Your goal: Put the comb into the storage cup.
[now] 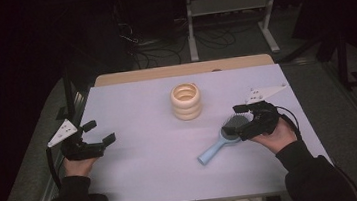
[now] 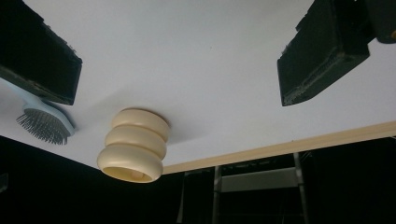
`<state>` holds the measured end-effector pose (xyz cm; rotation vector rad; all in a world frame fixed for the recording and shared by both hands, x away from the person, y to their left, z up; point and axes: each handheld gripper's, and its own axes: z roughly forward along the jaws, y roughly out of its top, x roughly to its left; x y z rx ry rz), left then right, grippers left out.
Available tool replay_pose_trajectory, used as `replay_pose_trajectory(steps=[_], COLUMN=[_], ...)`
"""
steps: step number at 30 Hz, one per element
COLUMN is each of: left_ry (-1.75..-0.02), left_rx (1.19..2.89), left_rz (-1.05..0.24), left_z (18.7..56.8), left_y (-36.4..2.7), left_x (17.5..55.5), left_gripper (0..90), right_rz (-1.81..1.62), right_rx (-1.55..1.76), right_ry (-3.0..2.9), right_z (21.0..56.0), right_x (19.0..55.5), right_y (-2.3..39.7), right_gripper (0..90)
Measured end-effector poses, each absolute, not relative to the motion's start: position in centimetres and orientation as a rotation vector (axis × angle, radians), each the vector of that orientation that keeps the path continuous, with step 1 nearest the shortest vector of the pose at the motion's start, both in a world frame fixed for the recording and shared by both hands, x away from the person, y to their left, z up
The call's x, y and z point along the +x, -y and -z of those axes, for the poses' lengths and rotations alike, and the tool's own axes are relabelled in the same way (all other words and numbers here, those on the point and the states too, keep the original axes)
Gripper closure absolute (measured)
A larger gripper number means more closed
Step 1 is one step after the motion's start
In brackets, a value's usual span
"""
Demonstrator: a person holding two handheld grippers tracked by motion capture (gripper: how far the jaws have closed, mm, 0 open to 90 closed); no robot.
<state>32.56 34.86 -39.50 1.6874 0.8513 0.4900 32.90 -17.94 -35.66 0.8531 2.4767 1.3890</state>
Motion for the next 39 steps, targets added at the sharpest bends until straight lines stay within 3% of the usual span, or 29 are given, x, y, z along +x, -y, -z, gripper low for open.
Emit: replay_pose_trajectory(steps=[6, 7, 9, 11, 15, 16, 17, 23, 39], left_ry=[-0.85, -0.85, -0.848, -0.847, -0.844, -0.844, -0.844, -0.843, -0.839], left_rx=[1.688, 1.689, 1.689, 1.69, 1.692, 1.693, 1.693, 1.692, 1.691], left_rz=[-0.492, -0.492, -0.491, -0.493, -0.496, -0.495, -0.495, -0.496, -0.497], left_z=[39.5, 39.5, 39.5, 39.5, 39.5, 39.5, 39.5, 39.5, 39.5], left_y=[-34.9, -34.9, -34.9, -34.9, -34.9, -34.9, -34.9, -34.9, -34.8], left_x=[32.6, 32.6, 32.6, 32.6, 32.5, 32.5, 32.5, 32.6, 32.6], left_gripper=[0.0, 0.0, 0.0, 0.0, 0.0, 0.0, 0.0, 0.0, 0.0], right_rz=[-1.393, -1.39, -1.388, -1.367, -1.326, -1.321, -1.321, -1.26, -1.114], right_rx=[0.885, 0.875, 0.868, 0.854, 0.855, 0.852, 0.852, 0.849, 0.792], right_ry=[-2.477, -2.482, -2.488, -2.494, -2.479, -2.492, -2.492, -2.548, -2.746], right_z=[35.8, 35.8, 35.8, 35.9, 35.9, 36.0, 36.0, 36.7, 39.8], right_x=[33.4, 33.5, 33.5, 33.6, 33.6, 33.7, 33.7, 34.0, 33.9], right_y=[17.2, 16.9, 16.7, 16.0, 15.1, 14.6, 14.6, 13.1, 8.9], right_gripper=[27.5, 33.1, 34.4, 44.6, 54.8, 62.3, 62.3, 88.8, 89.1])
